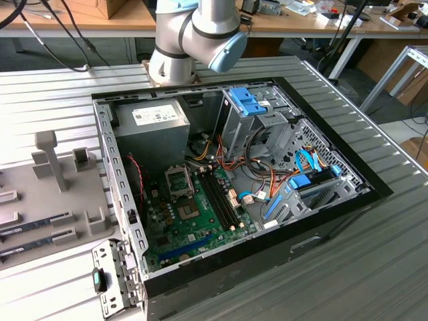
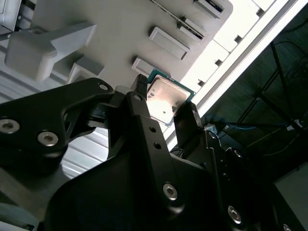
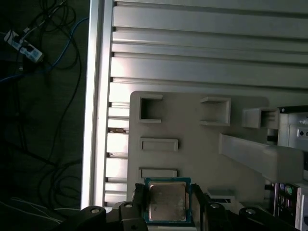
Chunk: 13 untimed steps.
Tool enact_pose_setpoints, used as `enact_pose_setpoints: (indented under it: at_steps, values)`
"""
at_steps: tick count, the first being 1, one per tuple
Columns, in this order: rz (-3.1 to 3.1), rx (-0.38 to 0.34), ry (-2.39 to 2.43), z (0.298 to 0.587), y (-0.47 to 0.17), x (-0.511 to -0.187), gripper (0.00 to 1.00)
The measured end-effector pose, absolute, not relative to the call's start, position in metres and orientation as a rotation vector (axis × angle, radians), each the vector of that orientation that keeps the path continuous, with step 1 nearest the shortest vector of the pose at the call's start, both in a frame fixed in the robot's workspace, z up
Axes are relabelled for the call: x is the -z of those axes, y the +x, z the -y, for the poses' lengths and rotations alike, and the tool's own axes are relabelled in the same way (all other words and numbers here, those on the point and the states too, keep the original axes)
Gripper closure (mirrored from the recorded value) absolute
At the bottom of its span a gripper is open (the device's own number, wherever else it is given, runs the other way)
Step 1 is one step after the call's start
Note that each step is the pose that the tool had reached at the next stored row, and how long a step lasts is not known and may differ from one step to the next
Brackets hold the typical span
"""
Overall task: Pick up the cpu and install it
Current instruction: 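Pick up the cpu and move it towards the insertion slot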
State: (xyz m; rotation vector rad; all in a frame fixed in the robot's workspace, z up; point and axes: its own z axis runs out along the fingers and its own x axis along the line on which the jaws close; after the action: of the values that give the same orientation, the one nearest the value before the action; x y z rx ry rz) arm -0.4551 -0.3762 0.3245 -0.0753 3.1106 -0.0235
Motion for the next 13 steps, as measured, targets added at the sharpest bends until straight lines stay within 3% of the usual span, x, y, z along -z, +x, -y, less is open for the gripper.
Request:
enact_pose_setpoints:
  at_steps: [13]
  values:
    - [-3.111,0.02,-0.075,0.376,-0.455,-0.335,0.53]
